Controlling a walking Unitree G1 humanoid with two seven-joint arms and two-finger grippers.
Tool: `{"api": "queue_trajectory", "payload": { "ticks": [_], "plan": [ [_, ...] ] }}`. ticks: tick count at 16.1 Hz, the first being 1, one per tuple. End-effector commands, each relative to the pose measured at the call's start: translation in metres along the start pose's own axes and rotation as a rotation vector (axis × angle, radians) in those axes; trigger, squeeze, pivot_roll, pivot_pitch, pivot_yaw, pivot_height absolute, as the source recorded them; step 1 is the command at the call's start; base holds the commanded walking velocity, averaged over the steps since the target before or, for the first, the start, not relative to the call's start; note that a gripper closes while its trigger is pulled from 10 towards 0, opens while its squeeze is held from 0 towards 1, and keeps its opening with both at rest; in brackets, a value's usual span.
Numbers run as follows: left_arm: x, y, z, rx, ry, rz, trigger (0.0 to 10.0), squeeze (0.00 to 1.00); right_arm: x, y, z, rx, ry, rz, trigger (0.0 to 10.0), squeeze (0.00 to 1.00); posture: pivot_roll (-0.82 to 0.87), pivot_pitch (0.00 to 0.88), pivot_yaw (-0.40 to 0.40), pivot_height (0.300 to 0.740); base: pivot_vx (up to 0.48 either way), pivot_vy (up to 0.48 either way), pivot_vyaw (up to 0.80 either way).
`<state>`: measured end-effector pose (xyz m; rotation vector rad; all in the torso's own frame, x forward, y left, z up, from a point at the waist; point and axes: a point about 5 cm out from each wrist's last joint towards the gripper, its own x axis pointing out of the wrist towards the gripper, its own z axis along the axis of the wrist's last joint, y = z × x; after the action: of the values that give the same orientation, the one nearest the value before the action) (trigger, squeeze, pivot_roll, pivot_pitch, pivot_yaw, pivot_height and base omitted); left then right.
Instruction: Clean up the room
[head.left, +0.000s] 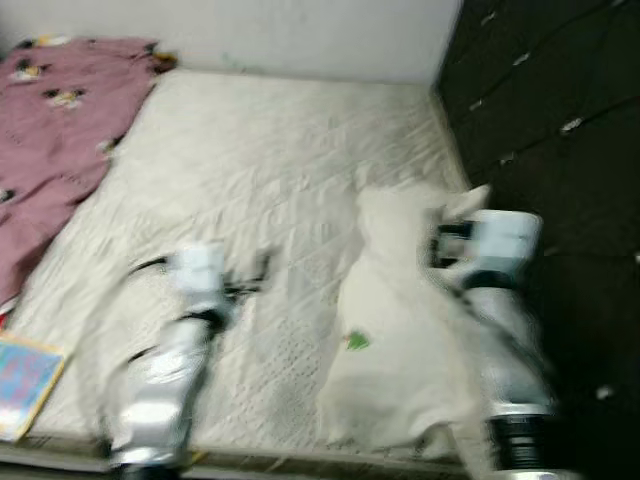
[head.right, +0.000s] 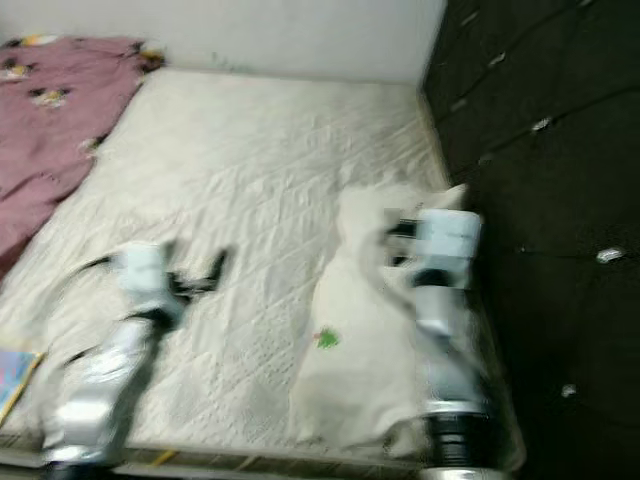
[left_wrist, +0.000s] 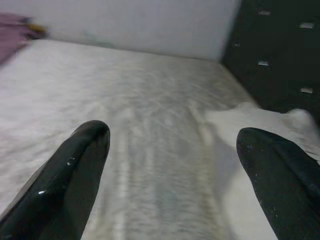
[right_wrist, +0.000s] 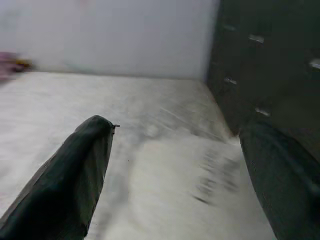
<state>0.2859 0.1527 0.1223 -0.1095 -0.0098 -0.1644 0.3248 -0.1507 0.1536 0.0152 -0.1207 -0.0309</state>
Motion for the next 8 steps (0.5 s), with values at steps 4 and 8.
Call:
{"api": "queue_trajectory", "payload": {
  "ticks": [4, 8],
  "plan": [
    [-0.0033, -0.0022, -0.0097, -0.005, 0.036, 0.009, 10.0, 0.0, -0.0006, -0.0024, -0.0018, -0.001, 0.009, 0.002, 10.0, 0.0, -0.03, 0.064, -0.019, 0.74, 0.0, 0.0, 0.0],
    [-0.0023, -0.0027, -0.0096, -0.007, 0.038, 0.01, 10.0, 0.0, -0.0013, -0.0042, -0.0077, 0.002, 0.043, -0.018, 10.0, 0.0, -0.03, 0.064, -0.021, 0.74, 0.0, 0.0, -0.55]
  ]
}}
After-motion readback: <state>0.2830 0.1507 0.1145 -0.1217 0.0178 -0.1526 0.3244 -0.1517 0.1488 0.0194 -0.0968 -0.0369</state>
